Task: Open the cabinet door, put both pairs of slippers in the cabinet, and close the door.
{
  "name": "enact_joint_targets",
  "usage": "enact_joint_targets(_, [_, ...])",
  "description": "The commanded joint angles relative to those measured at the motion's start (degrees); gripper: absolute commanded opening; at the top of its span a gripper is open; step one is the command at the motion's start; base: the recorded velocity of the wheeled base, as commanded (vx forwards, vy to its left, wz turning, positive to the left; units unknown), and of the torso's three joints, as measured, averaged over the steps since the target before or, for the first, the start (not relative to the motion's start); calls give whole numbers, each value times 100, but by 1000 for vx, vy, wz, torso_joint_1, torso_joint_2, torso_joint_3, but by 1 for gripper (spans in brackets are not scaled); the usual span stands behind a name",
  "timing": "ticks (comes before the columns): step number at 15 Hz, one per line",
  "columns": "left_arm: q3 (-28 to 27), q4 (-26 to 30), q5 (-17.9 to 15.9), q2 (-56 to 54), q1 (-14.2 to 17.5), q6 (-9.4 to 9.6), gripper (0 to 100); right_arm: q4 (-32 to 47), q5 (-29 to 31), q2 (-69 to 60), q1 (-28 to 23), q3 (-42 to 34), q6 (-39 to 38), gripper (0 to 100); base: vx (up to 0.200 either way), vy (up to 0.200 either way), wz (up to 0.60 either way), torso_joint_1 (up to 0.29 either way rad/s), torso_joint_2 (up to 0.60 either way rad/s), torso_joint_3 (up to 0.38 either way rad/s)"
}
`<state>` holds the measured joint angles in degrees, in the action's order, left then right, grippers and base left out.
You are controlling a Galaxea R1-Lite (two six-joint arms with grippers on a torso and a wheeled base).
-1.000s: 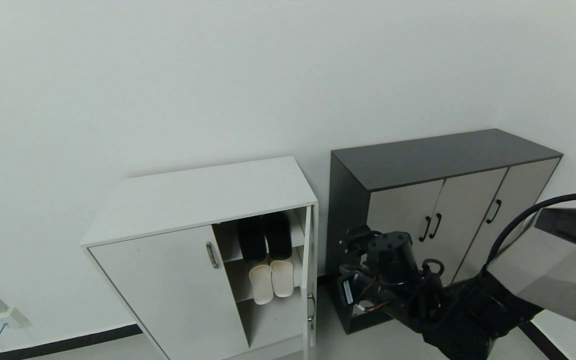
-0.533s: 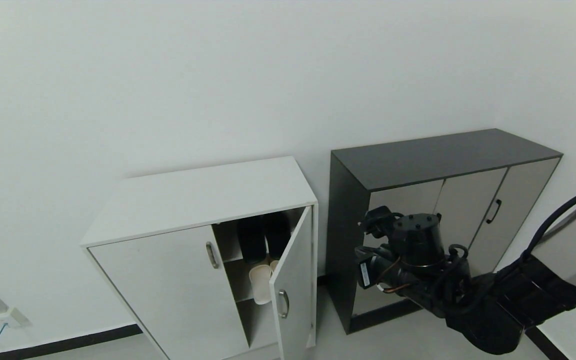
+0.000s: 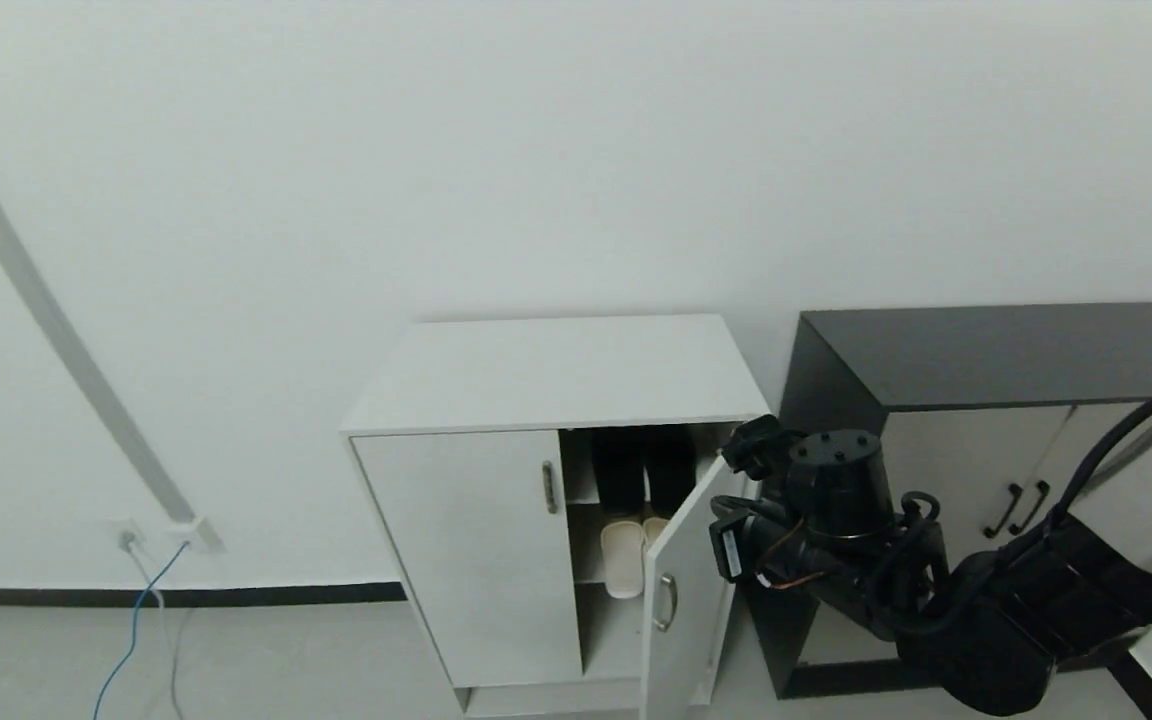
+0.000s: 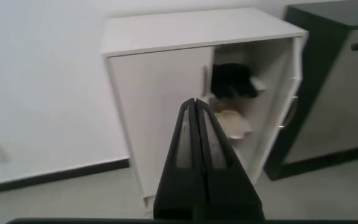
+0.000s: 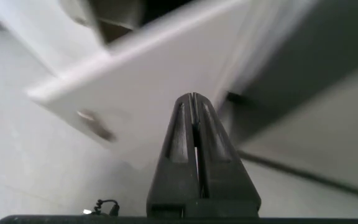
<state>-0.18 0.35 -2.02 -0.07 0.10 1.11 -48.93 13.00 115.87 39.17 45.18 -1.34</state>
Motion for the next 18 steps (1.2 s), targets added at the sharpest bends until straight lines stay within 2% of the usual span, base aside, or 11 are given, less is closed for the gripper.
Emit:
enact_joint_targets(1, [1, 0, 0, 7, -1, 3, 0, -2, 10, 23, -6, -71, 108, 0, 0, 0, 0, 0, 0, 0])
enact_joint_targets(6, [1, 0, 0, 7, -1, -5, 0, 15, 36, 14, -76, -246, 336, 0, 0, 0, 0, 0, 0, 0])
enact_joint_targets(9, [1, 0, 0, 7, -1, 3, 0, 33, 1, -188, -164, -651, 679, 0, 0, 0, 0, 0, 0, 0])
enact_joint_targets(14, [1, 0, 0, 7, -1, -5, 0, 7, -8, -205, -120, -1275, 758, 0, 200, 0, 0, 0, 2, 0])
enact_joint_targets(18, [1, 0, 0, 7, -1, -5, 0, -2, -8, -73, -58, -1231, 749, 0, 0, 0, 0, 0, 0, 0])
